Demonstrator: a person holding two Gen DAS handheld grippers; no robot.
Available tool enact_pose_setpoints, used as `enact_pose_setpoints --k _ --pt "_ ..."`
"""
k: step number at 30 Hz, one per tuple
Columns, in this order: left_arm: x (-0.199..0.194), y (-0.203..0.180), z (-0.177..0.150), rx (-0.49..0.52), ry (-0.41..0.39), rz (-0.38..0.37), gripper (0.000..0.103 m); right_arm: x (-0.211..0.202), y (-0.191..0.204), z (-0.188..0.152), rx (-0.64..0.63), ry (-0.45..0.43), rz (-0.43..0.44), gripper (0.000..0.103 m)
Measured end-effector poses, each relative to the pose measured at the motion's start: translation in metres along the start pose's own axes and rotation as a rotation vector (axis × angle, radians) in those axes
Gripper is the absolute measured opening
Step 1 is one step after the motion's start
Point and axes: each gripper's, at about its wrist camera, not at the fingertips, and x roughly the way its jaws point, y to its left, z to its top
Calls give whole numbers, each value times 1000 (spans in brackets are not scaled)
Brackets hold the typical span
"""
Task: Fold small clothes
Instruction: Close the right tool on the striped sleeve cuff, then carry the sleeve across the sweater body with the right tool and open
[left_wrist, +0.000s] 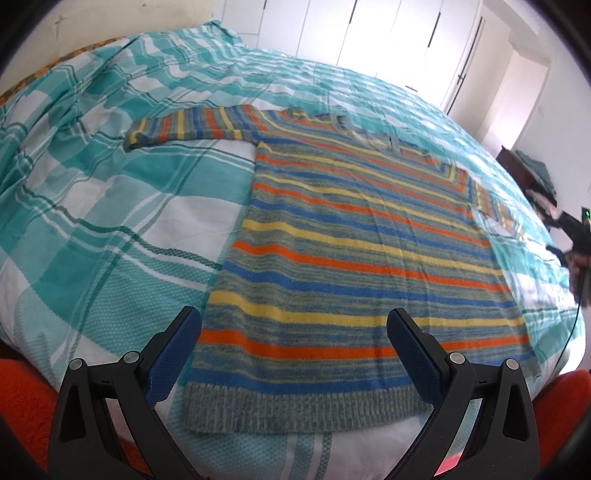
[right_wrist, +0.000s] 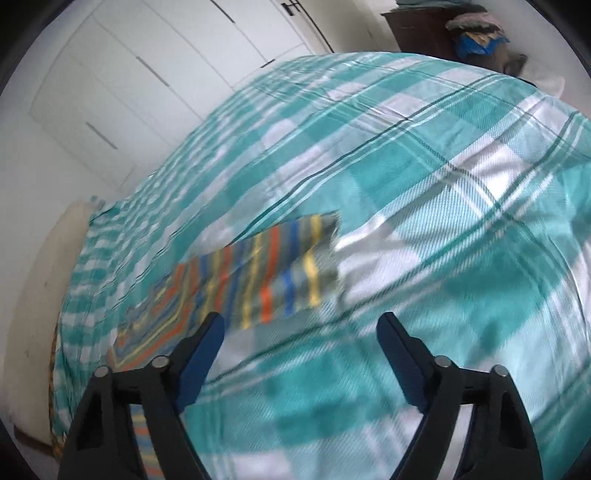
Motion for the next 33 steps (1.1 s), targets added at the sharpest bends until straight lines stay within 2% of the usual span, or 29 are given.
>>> enact_pose_setpoints --k 3,7,9,11,12,15,17,19,23,26,27,29,30,31,33 --pt "12 -3 0 1 25 11 101 35 -7 20 19 34 4 72" --pt "27 -8 0 16 64 17 101 72 -17 32 65 60 -15 72" --pt "34 -10 0 25 80 17 101 86 -20 32 101 69 20 69" --pt "37 -12 0 33 85 15 101 89 -17 32 83 72 27 34" --pt "38 -13 0 36 84 12 101 89 -14 31 74 88 0 5" --pt "36 -12 2 26 76 -11 101 74 9 35 21 59 -39 5" --pt "34 -9 3 3 75 -36 101 51 45 43 -47 13 -11 5" --pt "33 -7 6 -22 75 -63 101 32 89 47 -118 1 62 5" --pt "30 -2 11 -43 65 -95 101 21 216 36 -299 59 248 5" --pt "26 1 14 -55 54 -101 101 41 311 1 -392 138 390 5" --pt "26 3 14 -61 56 -102 101 49 330 -8 -408 152 407 5" --pt "27 6 13 -69 71 -99 101 74 363 -31 -435 193 446 20" --pt "28 7 13 -72 78 -97 101 95 378 -42 -421 257 467 55" --pt "29 9 12 -78 83 -97 101 108 377 -46 -402 282 475 78" --pt "28 10 12 -82 84 -104 101 122 376 -56 -375 301 491 77"
